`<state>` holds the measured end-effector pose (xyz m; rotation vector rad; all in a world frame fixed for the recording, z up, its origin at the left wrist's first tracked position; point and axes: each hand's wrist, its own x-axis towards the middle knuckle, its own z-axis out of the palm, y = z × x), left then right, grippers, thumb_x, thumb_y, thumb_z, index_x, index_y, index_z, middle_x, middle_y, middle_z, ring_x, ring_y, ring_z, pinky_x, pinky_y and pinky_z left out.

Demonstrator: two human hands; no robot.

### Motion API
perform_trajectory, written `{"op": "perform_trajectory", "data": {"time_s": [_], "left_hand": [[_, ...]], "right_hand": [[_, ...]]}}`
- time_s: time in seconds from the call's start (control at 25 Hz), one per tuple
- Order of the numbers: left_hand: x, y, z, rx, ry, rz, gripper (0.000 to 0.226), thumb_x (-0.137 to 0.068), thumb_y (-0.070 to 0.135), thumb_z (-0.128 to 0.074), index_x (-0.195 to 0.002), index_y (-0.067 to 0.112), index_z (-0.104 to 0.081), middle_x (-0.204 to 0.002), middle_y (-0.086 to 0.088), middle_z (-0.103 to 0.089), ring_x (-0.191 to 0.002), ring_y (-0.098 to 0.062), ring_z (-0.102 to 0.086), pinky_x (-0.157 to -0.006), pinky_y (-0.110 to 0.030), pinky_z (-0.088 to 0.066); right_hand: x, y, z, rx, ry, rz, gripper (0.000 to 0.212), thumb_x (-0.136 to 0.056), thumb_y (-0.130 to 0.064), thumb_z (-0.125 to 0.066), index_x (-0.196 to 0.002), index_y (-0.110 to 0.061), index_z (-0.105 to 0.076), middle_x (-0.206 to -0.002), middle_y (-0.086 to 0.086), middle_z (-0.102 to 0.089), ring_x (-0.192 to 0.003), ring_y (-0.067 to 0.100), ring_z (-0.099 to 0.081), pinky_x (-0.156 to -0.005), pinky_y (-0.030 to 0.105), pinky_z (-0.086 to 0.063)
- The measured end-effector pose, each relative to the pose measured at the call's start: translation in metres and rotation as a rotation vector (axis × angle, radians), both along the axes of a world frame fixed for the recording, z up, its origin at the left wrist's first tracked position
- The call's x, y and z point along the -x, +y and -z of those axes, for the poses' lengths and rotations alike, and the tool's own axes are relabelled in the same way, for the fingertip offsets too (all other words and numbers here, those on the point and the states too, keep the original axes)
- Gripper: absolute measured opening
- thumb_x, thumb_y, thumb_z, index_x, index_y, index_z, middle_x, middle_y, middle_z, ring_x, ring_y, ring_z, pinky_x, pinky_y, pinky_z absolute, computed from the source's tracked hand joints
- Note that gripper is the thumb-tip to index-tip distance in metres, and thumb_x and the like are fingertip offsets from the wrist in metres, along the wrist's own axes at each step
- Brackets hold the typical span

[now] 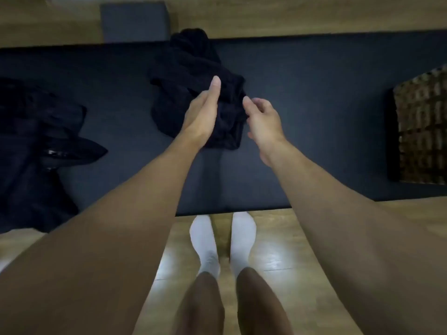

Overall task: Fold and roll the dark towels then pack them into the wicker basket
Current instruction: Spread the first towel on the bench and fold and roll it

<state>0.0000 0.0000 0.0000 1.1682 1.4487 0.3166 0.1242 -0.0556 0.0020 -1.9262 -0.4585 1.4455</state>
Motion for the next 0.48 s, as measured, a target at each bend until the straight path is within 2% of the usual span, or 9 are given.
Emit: {"op": "perform_trajectory", "data": {"time_s": [0.08,0.12,0.2,0.28,0.32,0.36,0.4,0.48], "left_hand": [[-0.012,0.015,0.035,-0.016,0.071,0.081,0.048,-0.098,0.066,-0.025,-0.096,0.027,-0.052,-0.09,0.016,-0.053,-0.093,-0.009,-0.055,-0.083,-0.028,-0.043],[-0.018,0.023,0.056,-0.031,0.115,0.149,0.049,-0.098,0.065,-0.027,-0.1,0.025,-0.055,-0.094,0.015,-0.055,-0.095,-0.009,-0.056,-0.083,-0.026,-0.042],[-0.029,0.039,0.097,-0.087,0.194,0.288,0.052,-0.1,0.059,-0.032,-0.124,0.02,-0.057,-0.125,0.004,-0.057,-0.117,-0.015,-0.054,-0.092,-0.026,-0.04],[-0.039,0.058,0.125,-0.174,0.299,0.433,0.06,-0.102,0.048,-0.043,-0.151,0.016,-0.033,-0.156,-0.006,-0.033,-0.14,-0.021,-0.036,-0.11,-0.031,-0.032],[-0.044,0.067,0.134,-0.189,0.343,0.491,0.065,-0.101,0.042,-0.049,-0.155,0.016,-0.023,-0.16,-0.008,-0.026,-0.144,-0.023,-0.032,-0.114,-0.034,-0.029],[-0.046,0.075,0.146,-0.196,0.403,0.531,0.068,-0.1,0.037,-0.053,-0.155,0.016,-0.021,-0.159,-0.009,-0.027,-0.142,-0.026,-0.034,-0.115,-0.037,-0.031],[-0.046,0.081,0.155,-0.208,0.463,0.564,0.065,-0.098,0.033,-0.057,-0.153,0.017,-0.027,-0.154,-0.01,-0.036,-0.137,-0.027,-0.041,-0.112,-0.04,-0.036],[-0.046,0.087,0.166,-0.233,0.532,0.579,0.045,-0.096,0.029,-0.062,-0.137,0.016,-0.05,-0.133,-0.009,-0.056,-0.116,-0.027,-0.057,-0.1,-0.041,-0.048]], "right_hand": [[0.0,0.015,0.038,0.037,-0.061,0.015,0.048,-0.101,-0.039,-0.049,-0.144,-0.019,-0.041,-0.126,-0.01,-0.05,-0.111,0.008,-0.048,-0.106,0.036,-0.044],[-0.001,0.022,0.06,0.051,-0.076,0.017,0.047,-0.101,-0.037,-0.048,-0.144,-0.018,-0.041,-0.122,-0.01,-0.049,-0.11,0.008,-0.048,-0.106,0.036,-0.045],[0.002,0.038,0.102,0.074,-0.075,0.031,0.046,-0.101,-0.034,-0.049,-0.143,-0.017,-0.041,-0.125,-0.008,-0.051,-0.112,0.011,-0.051,-0.104,0.037,-0.047],[0.002,0.049,0.134,0.076,-0.117,0.031,0.044,-0.1,-0.03,-0.05,-0.142,-0.018,-0.043,-0.133,-0.003,-0.054,-0.116,0.016,-0.055,-0.101,0.039,-0.05],[0.003,0.055,0.149,0.07,-0.144,0.035,0.044,-0.1,-0.027,-0.051,-0.142,-0.018,-0.043,-0.135,-0.001,-0.054,-0.116,0.017,-0.056,-0.099,0.038,-0.051],[0.003,0.059,0.161,0.075,-0.171,0.024,0.044,-0.099,-0.023,-0.053,-0.141,-0.018,-0.043,-0.134,0.0,-0.055,-0.115,0.017,-0.056,-0.099,0.036,-0.051],[0.002,0.063,0.173,0.069,-0.186,0.022,0.045,-0.098,-0.021,-0.055,-0.142,-0.019,-0.043,-0.133,0.0,-0.055,-0.114,0.017,-0.056,-0.099,0.034,-0.05],[0.003,0.067,0.185,0.043,-0.159,0.028,0.05,-0.097,-0.021,-0.058,-0.144,-0.021,-0.041,-0.122,-0.003,-0.059,-0.11,0.015,-0.058,-0.097,0.031,-0.05]]}}
